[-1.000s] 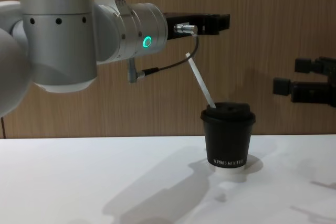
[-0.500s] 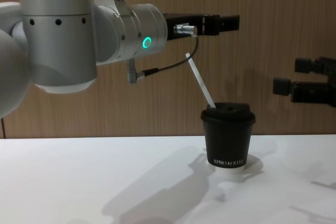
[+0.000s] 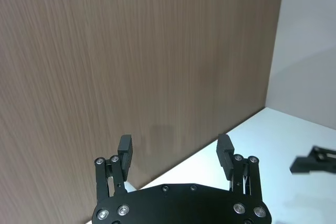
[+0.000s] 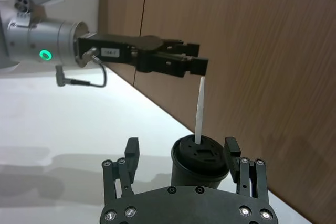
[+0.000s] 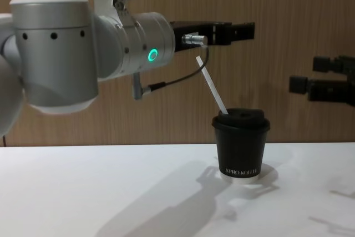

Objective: Pick up the straw with one hand, pass it to the other hand, and insert it into the cup.

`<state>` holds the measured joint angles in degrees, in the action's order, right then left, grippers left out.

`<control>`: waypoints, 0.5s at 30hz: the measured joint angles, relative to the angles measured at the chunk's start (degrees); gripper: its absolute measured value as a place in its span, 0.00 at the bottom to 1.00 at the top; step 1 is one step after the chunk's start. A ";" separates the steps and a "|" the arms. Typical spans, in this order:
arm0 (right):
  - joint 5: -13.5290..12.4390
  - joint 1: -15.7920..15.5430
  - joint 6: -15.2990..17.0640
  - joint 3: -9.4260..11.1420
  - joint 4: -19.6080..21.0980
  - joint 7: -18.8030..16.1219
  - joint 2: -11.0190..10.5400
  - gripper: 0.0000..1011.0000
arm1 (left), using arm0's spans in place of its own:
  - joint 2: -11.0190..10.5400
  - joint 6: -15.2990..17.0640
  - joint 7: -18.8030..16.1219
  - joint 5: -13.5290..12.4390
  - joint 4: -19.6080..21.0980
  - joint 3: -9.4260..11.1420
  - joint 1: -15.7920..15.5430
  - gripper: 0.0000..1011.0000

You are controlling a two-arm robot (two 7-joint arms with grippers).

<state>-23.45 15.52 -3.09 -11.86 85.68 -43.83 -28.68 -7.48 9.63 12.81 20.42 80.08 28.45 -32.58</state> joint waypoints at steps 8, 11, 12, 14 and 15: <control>-2.04 0.07 2.51 1.30 1.66 1.81 0.38 0.99 | -0.82 -0.01 -0.81 -0.30 2.69 -0.45 3.05 0.99; -2.76 0.07 3.56 1.80 2.27 2.67 0.46 0.99 | -1.02 -0.03 -1.15 -0.48 3.33 -0.60 3.83 0.99; -2.87 0.07 3.73 1.92 2.42 2.78 0.48 0.99 | -1.17 -0.09 -1.38 -0.64 3.82 -0.72 4.43 0.99; -3.46 0.07 4.68 2.33 2.95 3.56 0.52 0.99 | -1.27 -0.19 -1.56 -0.76 4.18 -0.82 4.88 0.99; -3.61 0.07 4.94 2.44 3.09 3.75 0.53 0.99 | -1.32 -0.23 -1.61 -0.80 4.37 -0.88 5.11 0.99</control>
<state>-27.06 15.58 1.86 -9.42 88.78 -40.08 -28.15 -8.80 9.40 11.20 19.61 84.45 27.57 -27.48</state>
